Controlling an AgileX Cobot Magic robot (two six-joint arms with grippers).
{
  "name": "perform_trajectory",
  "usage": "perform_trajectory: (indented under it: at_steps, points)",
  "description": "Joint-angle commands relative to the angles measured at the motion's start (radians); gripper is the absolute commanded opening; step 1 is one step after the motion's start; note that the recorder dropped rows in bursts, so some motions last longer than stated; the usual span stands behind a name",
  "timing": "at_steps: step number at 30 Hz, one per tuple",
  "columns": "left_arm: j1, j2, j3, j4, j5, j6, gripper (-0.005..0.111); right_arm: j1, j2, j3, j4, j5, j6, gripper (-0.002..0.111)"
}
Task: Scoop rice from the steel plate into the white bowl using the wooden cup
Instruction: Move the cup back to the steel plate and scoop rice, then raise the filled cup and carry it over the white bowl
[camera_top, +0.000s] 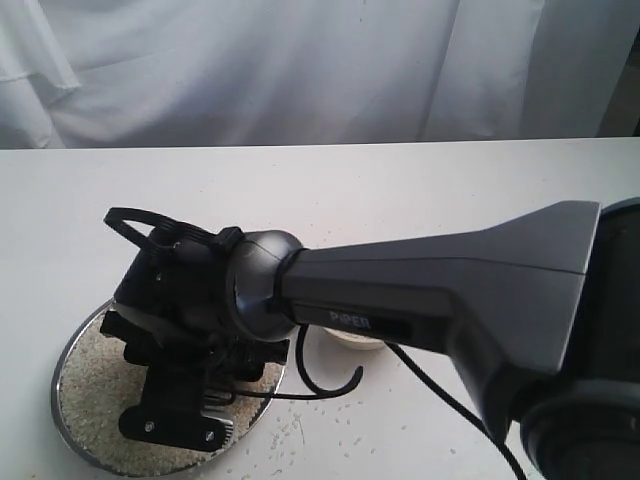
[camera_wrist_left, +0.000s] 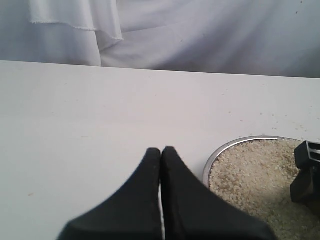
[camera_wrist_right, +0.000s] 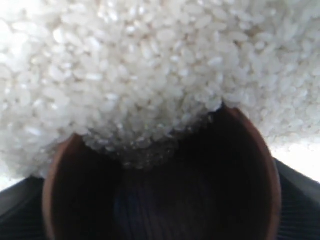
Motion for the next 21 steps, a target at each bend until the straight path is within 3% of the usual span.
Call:
perform_trajectory:
  at_steps: [1, 6, 21]
  points:
    - [0.002, -0.004, 0.005, -0.002, -0.007, 0.000, 0.000, -0.004, 0.005, 0.006, 0.106, 0.066, -0.032, 0.000]
    - [0.002, -0.004, 0.005, -0.002, -0.007, 0.000, 0.000, -0.018, 0.005, -0.005, 0.132, 0.086, -0.040, 0.000]
    - [0.002, -0.004, 0.005, -0.002, -0.007, 0.000, 0.000, -0.126, 0.005, -0.090, 0.497, 0.198, -0.175, 0.000]
